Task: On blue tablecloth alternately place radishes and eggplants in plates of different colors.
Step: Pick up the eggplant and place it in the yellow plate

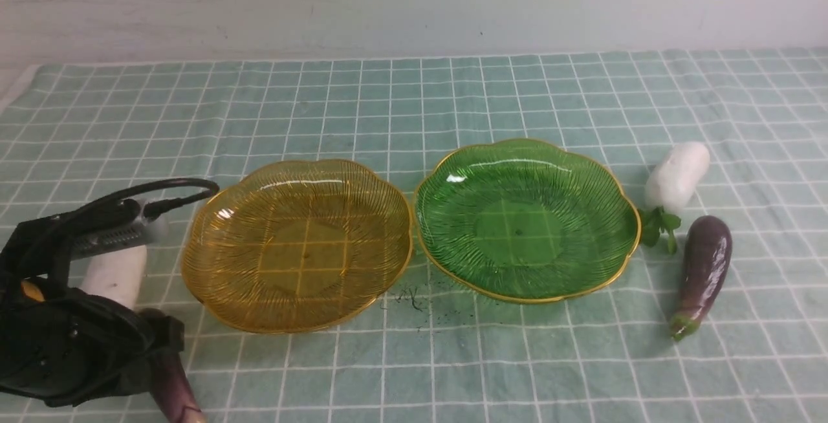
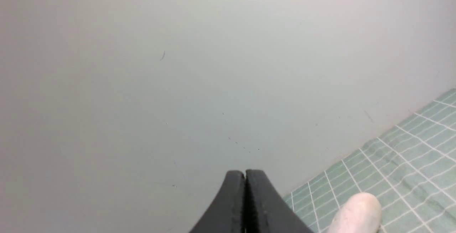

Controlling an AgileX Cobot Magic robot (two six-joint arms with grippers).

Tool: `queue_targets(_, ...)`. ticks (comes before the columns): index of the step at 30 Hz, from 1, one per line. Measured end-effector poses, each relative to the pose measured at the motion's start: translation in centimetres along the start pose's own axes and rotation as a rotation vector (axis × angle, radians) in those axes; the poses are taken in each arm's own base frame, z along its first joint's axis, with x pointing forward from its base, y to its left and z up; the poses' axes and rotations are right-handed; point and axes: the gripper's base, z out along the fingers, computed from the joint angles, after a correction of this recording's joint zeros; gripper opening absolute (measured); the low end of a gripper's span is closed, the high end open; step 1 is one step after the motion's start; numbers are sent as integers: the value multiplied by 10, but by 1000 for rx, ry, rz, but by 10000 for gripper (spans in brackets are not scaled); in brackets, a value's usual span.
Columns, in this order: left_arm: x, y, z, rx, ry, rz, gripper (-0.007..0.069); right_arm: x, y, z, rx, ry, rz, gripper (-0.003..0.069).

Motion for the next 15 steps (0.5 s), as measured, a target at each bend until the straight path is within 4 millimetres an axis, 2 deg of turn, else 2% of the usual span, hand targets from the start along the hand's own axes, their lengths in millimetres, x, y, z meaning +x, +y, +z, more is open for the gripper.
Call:
queue_targets(3, -5, 0, 13, -8, 23, -9, 157, -1, 3, 1, 11, 45, 68, -14)
queue_targets(6, -7, 1, 25, -16, 58, -18, 269, -14, 21, 1, 0, 137, 73, -14)
queue_targets(8, -8, 2, 32, -21, 81, -23, 328, -32, 39, 3, -15, 188, 20, -14)
queue_targets(9, -8, 2, 38, -27, 104, -26, 386, -35, 44, 5, -4, 238, -10, -14)
queue_targets(10, -9, 3, 44, -33, 123, -33, 447, -48, 57, 9, -1, 298, -67, -14)
queue_targets(12, -10, 4, 54, -44, 149, -46, 517, -60, 73, 22, 35, 471, -177, -14)
queue_targets(15, -14, 5, 66, -51, 144, -63, 566, -68, 84, 37, 58, 654, -281, -14)
